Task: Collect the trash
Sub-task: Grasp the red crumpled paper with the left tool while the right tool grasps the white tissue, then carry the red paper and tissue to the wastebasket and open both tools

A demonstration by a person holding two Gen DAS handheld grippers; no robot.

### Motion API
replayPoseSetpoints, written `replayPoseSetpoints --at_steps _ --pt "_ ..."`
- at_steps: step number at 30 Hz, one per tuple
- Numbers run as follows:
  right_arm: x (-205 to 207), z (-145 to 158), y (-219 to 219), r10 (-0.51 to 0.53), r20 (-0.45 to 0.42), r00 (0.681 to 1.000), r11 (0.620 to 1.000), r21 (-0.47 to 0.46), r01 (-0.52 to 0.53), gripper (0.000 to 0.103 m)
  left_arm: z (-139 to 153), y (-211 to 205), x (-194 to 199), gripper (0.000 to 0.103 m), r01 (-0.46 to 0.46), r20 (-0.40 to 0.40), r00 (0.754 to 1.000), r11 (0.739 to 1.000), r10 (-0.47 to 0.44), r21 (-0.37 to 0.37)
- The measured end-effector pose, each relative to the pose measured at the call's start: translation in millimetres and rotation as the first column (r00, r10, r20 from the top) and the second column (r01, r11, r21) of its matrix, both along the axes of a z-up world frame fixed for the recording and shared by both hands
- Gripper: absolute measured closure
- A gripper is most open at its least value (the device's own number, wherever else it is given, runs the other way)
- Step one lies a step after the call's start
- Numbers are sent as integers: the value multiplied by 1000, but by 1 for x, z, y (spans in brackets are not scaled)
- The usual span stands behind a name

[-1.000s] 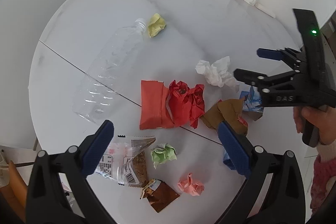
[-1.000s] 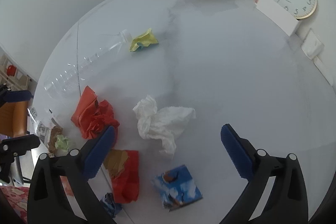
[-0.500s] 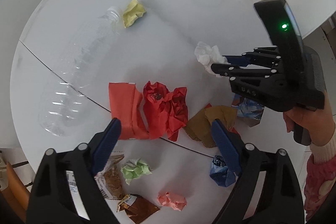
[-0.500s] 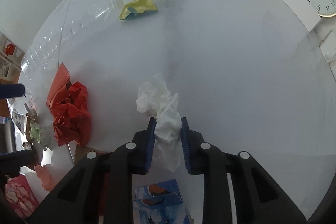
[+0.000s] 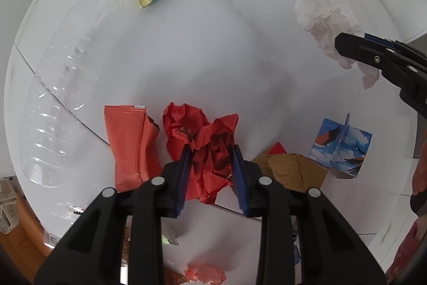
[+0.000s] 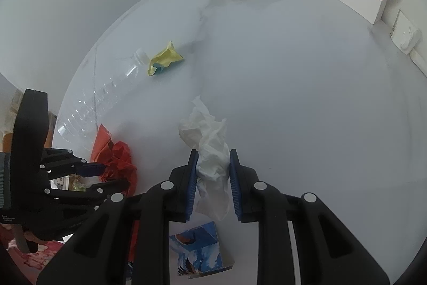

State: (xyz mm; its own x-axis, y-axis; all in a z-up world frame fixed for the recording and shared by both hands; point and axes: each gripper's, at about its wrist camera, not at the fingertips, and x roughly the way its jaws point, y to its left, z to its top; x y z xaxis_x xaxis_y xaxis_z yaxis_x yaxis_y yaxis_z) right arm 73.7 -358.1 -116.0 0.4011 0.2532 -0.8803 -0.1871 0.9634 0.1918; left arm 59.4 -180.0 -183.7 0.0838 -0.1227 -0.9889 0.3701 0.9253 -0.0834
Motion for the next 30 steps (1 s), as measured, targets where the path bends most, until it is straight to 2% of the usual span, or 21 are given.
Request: replayPoseSetpoints --at_steps 3,7,12,15,18,23,27,30 --pt "-3 4 -6 -18 11 1000 1000 21 18 80 6 3 0 78 -7 11 1000 1000 8 -22" --pt "-9 15 -12 -35 33 999 998 45 34 80 31 14 1 78 -28 46 998 997 31 -71" --pt "-22 43 -1 -19 85 996 999 32 16 80 79 41 -14 78 -70 111 990 987 87 -148" --pt "-32 68 20 14 129 991 999 32 -19 78 111 70 -27 78 -103 168 977 979 133 -176" --pt "-44 92 58 73 175 982 996 35 -81 78 135 113 -44 78 -168 206 956 967 207 -192" --pt "-64 114 148 219 217 951 969 65 -238 78 154 213 -78 78 -310 254 902 933 349 -183" --pt "-76 114 234 347 214 913 927 71 -369 78 148 292 -99 78 -415 262 858 897 441 -153" --pt "-79 107 293 416 196 888 896 77 -437 78 135 354 -110 78 -493 247 824 860 509 -128"
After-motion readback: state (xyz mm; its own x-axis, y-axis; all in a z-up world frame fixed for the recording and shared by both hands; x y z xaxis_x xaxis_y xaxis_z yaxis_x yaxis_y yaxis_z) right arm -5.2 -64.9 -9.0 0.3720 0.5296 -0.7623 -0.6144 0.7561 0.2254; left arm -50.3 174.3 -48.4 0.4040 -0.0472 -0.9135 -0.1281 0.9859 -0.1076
